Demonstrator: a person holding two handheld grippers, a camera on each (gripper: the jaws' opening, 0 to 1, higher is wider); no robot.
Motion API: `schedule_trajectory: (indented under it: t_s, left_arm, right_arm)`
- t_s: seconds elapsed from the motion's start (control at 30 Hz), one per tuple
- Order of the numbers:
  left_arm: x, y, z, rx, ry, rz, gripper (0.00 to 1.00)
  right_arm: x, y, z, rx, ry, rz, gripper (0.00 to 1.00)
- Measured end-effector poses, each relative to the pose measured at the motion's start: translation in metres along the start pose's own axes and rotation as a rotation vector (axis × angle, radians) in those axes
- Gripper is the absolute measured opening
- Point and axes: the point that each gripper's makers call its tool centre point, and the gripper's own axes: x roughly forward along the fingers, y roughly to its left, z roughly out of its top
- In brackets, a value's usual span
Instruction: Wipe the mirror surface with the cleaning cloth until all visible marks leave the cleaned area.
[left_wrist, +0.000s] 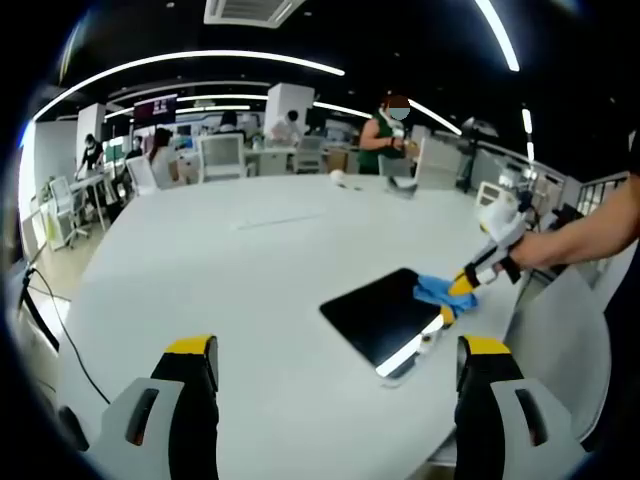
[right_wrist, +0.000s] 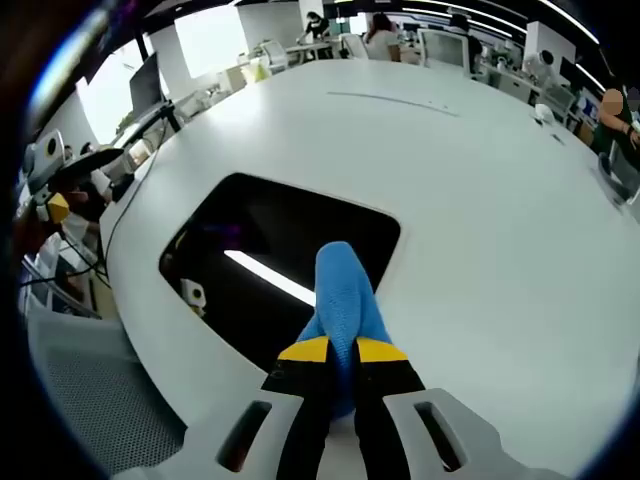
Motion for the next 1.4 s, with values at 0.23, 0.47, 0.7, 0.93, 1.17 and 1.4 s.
schedule_trajectory:
  t_s: [0.23,0.47,0.7,0.93,1.17,1.4]
  left_arm:
    - [-0.001,-0.001,0.000,0.005,0.002,0.000,1.00]
    - [-0.002,-0.001,-0.004,0.007,0.009,-0.001,1.00]
    - [-0.003,-0.001,-0.005,0.003,0.007,-0.001,1.00]
    - [-0.002,-0.002,-0.006,0.002,0.007,-0.003,1.00]
    - [-0.002,-0.001,-0.006,-0.002,0.005,0.000,1.00]
    - [-0.002,-0.002,-0.006,-0.001,0.006,-0.001,1.00]
  right_arm:
    - [-0.006,0.005,-0.008,0.017,-0.014,-0.004,0.03]
    - [-0.009,0.007,-0.014,0.020,-0.015,-0.006,0.03]
    - [-0.010,0.009,-0.018,0.030,-0.016,-0.004,0.03]
    - [-0.012,0.011,-0.019,0.034,-0.009,-0.003,0.03]
    - [-0.013,0.012,-0.021,0.032,-0.008,-0.003,0.03]
    - [-0.012,0.012,-0.021,0.034,-0.011,-0.008,0.03]
